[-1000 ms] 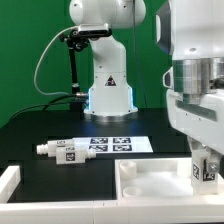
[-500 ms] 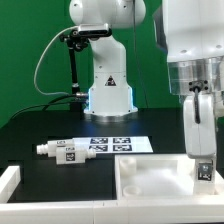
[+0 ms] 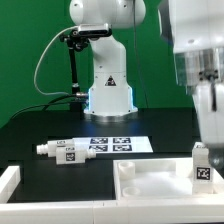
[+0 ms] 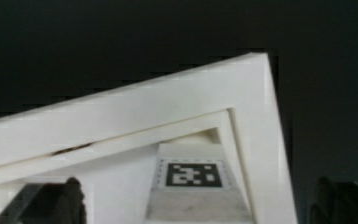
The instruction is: Assemble one leg
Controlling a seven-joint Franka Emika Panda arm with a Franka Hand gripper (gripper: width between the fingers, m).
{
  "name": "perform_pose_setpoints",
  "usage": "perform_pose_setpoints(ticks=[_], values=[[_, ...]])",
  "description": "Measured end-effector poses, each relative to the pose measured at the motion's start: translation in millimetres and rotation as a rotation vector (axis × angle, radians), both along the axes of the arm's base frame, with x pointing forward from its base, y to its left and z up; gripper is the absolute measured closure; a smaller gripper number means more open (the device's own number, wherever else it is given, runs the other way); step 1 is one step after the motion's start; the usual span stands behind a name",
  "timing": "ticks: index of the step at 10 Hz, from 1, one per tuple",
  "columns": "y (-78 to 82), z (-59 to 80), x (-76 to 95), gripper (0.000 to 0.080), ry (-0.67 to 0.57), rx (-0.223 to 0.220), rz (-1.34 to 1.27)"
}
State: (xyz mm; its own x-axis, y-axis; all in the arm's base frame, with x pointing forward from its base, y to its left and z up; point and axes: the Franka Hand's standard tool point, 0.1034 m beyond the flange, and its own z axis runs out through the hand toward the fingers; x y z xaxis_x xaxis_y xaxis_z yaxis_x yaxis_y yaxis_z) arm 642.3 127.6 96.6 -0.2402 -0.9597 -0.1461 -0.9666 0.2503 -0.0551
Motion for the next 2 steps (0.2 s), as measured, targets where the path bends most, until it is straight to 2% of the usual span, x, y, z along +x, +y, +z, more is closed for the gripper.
perform_pose_setpoints(ticks=[1, 2], values=[[2.1, 14.6, 3.4, 0.0156, -0.016, 0.009, 0.025], [1.8, 13.6, 3.7, 0.0151, -0.020, 0.007, 0.025]])
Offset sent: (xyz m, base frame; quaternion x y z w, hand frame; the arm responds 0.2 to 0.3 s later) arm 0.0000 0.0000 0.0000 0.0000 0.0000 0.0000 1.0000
